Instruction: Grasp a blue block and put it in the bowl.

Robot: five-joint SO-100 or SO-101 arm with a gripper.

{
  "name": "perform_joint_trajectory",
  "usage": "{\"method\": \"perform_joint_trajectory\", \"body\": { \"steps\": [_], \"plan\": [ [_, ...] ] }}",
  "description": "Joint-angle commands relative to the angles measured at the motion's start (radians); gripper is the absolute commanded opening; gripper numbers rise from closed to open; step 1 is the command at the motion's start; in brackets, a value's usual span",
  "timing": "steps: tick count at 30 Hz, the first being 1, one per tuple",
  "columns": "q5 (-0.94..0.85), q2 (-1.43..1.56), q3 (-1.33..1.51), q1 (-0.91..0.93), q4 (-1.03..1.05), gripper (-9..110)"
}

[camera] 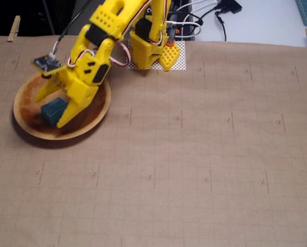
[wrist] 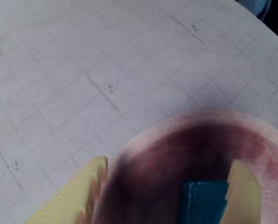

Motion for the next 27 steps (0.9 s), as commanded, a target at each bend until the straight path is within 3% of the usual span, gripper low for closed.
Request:
{"method": "perform_joint_trajectory", "body": {
  "steps": [1,18,27],
  "plan": [
    [0.025,0.160,-0.067,-0.038,0.069,23],
    [0.038,0.466,-0.129,-0.236,0.265,-3],
    [0.028,0.557,-0.101,-0.503,0.313,-3]
  ]
}}
